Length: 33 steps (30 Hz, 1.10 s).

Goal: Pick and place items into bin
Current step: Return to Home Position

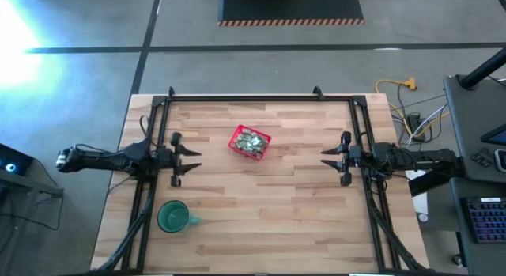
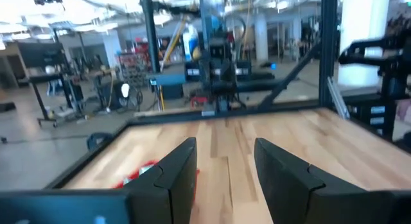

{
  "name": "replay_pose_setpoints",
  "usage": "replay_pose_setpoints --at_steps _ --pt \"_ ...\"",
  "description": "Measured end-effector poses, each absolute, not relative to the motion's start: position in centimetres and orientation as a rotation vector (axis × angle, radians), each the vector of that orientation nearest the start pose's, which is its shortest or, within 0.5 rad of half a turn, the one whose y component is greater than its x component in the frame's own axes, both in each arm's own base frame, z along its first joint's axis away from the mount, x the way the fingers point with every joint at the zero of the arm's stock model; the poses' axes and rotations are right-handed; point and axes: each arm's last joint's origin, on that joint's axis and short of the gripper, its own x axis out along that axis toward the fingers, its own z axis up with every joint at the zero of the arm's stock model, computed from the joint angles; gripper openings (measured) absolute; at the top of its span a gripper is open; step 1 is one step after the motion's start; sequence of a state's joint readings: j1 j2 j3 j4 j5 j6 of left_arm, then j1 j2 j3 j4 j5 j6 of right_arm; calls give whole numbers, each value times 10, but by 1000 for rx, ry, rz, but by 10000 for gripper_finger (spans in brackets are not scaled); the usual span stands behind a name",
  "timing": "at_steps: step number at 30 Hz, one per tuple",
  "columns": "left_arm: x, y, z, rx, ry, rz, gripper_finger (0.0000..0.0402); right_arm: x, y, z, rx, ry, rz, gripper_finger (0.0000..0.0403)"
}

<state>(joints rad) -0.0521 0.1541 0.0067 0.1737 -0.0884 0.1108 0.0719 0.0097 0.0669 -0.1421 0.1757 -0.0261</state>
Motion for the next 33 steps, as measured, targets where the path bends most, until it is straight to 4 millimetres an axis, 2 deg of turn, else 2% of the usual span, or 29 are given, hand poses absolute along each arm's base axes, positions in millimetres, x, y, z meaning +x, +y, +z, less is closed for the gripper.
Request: replay_pose_setpoints --at_steps 11,20,33 --pt "100 -6 181 108 -160 -63 141 93 2 172 -37 86 -103 123" --pt "94 -6 195 105 -321 -59 141 93 2 172 -37 86 -103 123" --pt "97 -7 191 110 -273 -91 141 93 2 172 -37 86 -103 123"
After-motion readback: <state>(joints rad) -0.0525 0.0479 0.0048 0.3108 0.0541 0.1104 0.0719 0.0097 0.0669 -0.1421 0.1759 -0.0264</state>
